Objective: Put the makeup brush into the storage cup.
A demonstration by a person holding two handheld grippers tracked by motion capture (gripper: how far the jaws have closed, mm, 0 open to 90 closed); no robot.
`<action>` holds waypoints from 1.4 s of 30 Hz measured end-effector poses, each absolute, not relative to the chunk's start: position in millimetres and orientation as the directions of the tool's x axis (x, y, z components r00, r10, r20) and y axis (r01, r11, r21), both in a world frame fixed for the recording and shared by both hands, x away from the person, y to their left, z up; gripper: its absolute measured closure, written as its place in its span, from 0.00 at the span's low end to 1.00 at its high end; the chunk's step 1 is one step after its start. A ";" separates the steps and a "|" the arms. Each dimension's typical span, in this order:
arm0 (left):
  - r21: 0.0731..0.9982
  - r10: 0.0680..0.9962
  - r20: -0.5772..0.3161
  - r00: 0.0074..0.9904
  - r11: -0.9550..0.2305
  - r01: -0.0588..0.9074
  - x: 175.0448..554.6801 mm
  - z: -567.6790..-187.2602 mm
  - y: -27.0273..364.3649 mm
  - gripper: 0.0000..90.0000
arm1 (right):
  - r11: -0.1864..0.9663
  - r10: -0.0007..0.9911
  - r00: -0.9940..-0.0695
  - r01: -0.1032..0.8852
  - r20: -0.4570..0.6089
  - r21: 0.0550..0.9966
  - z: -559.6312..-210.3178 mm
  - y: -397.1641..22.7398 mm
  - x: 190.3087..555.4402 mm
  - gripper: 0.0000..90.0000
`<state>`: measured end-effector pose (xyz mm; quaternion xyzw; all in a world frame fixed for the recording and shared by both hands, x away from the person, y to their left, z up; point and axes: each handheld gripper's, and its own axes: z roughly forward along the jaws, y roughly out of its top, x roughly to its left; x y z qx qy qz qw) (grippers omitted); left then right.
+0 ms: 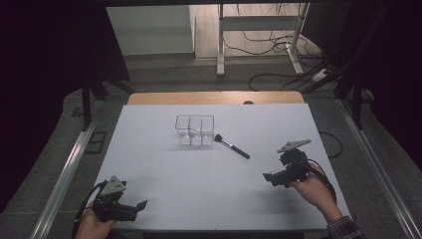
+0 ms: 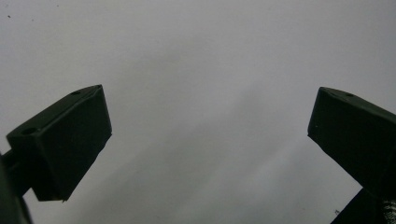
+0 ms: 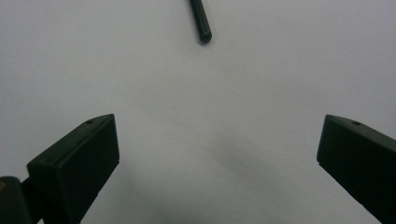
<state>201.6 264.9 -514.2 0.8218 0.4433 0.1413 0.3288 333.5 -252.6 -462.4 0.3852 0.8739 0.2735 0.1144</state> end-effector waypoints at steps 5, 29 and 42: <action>0.663 0.821 -0.059 0.568 -0.393 0.637 201.8 -514.6 264.6 0.00 | 0.555 0.737 -0.676 0.609 0.005 0.566 -461.1 -251.4 338.5 0.00; 0.659 0.819 -0.060 0.571 -0.397 0.639 202.1 -515.3 264.5 0.00 | 0.577 0.731 -0.683 0.613 -0.007 0.540 -463.5 -234.7 360.5 0.00; 0.656 0.817 -0.061 0.573 -0.400 0.640 202.5 -515.8 264.0 0.00 | 0.614 0.705 -0.709 0.589 -0.029 0.525 -461.6 -225.9 373.9 0.00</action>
